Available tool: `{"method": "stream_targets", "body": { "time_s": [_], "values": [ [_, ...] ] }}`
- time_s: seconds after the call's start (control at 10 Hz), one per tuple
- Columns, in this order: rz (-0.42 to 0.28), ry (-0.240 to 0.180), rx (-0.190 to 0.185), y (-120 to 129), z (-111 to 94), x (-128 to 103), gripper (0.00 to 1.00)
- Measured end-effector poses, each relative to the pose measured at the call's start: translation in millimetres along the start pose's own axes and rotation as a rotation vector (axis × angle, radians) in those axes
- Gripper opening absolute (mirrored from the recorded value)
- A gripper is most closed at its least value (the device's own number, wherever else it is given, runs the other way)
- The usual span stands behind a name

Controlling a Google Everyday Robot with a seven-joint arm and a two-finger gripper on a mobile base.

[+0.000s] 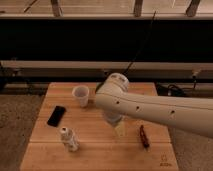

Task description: Knock the bottle over

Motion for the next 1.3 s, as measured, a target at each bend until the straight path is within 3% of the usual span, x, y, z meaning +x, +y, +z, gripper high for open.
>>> {"method": "stream_targets", "body": {
  "time_s": [0.3,0.7,0.8,1.0,1.3],
  "values": [
    [-0.030,-0.007,0.008,-1.5,5.8,-10.6,0.55],
    [-0.073,-0.017,0.017,-0.8,13.6,-22.1,0.54],
    [-0.086,-0.026,0.019,-0.4,16.6,-28.3,0.50],
    [-0.108,-0.037,0.019,2.9,22.4,-37.9,0.34],
    [-0.120,-0.046,0.023,4.6,29.1,-41.1,0.33]
  ]
}}
